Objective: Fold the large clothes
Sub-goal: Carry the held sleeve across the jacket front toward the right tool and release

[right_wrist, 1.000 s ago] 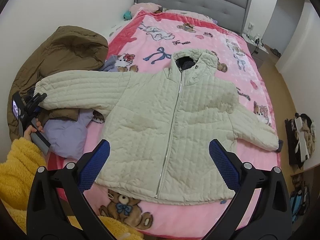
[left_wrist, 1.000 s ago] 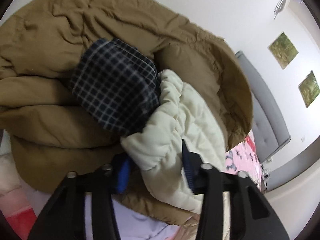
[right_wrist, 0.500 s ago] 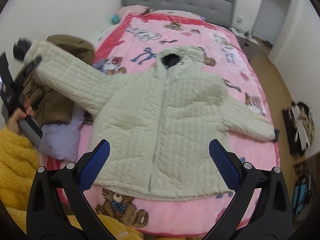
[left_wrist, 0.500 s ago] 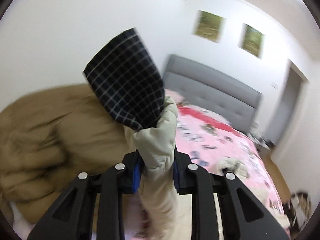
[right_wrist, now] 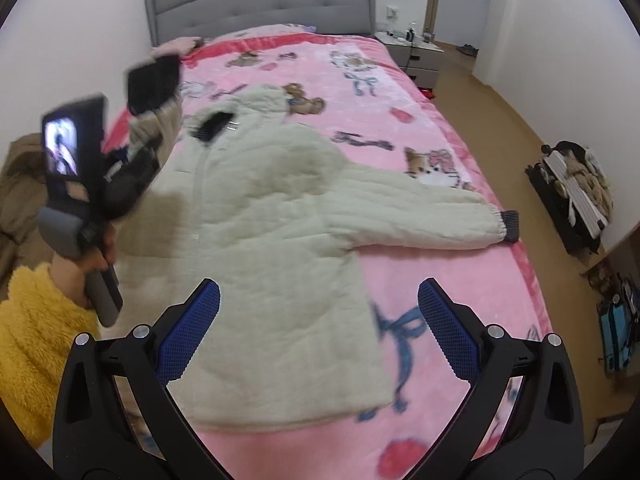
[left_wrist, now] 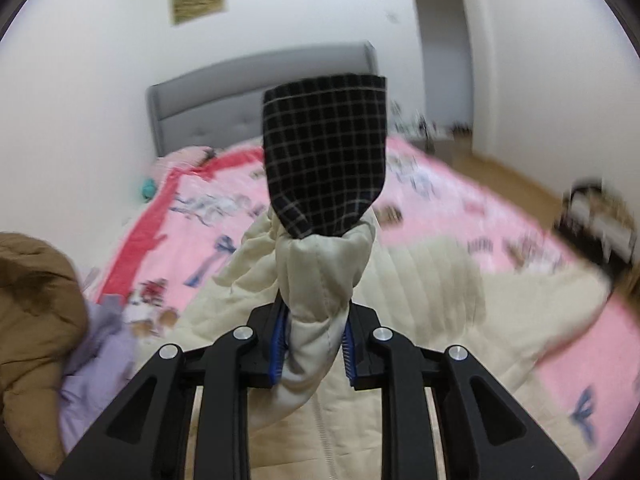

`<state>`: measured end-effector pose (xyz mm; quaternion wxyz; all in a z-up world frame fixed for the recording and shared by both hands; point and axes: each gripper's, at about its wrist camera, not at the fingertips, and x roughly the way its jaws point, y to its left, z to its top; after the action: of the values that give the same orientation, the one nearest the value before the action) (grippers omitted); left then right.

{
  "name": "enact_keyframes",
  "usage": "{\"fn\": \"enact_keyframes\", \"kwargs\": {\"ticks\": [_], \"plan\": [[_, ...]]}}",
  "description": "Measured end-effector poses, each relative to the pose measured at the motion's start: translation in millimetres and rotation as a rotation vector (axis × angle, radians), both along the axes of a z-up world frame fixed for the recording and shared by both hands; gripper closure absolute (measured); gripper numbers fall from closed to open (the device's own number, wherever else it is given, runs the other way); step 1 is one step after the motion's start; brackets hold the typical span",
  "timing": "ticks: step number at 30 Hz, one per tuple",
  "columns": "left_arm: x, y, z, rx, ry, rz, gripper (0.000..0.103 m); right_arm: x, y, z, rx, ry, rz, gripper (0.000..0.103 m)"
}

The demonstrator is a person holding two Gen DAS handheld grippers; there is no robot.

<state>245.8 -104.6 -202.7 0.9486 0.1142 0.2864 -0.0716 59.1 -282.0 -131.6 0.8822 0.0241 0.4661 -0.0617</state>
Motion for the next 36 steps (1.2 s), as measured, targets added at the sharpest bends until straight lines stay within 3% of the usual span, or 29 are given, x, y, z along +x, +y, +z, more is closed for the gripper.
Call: {"fn": "enact_keyframes", "kwargs": {"ticks": [2,6,9,10,14,18,21,23,26,28,33,36], "plan": [[-3,-31,-39,0.071,0.019,-0.025,0.081,10,-21,-23,0.025,0.0,-0.001,0.008],[-9,-51,-106,0.203,0.068,-0.06,0.08,37,-41,-69,0.1,0.004,0.061,0.008],[-28,-54,-138,0.322,0.069,-0.12,0.07,61,-38,-91,0.151,-0.016,0.153,0.008],[-34,-54,-141,0.328,0.068,-0.154,0.06,73,-35,-98,0.183,-0.017,0.187,0.008],[-65,-25,-119,0.218,0.136,-0.325,0.028,109,-22,-109,0.296,-0.008,0.25,0.008],[-82,33,-82,0.122,0.218,-0.374,0.026,141,-6,-127,0.437,0.028,0.294,0.008],[-64,87,-50,0.159,0.272,-0.372,0.016,153,14,-137,0.505,0.047,0.313,0.009],[-40,117,-30,0.184,0.286,-0.386,0.012,156,29,-140,0.539,0.025,0.34,0.017],[10,153,-15,0.215,0.276,-0.399,0.01,165,53,-151,0.5,0.049,0.341,0.017],[45,163,-21,0.253,0.296,-0.409,0.01,175,68,-169,0.49,0.094,0.323,0.017],[116,178,-65,0.31,0.535,-0.461,0.01,189,93,-203,0.443,0.17,0.3,0.018],[125,171,-97,0.376,0.603,-0.521,0.01,191,104,-215,0.41,0.19,0.307,0.031]]}}
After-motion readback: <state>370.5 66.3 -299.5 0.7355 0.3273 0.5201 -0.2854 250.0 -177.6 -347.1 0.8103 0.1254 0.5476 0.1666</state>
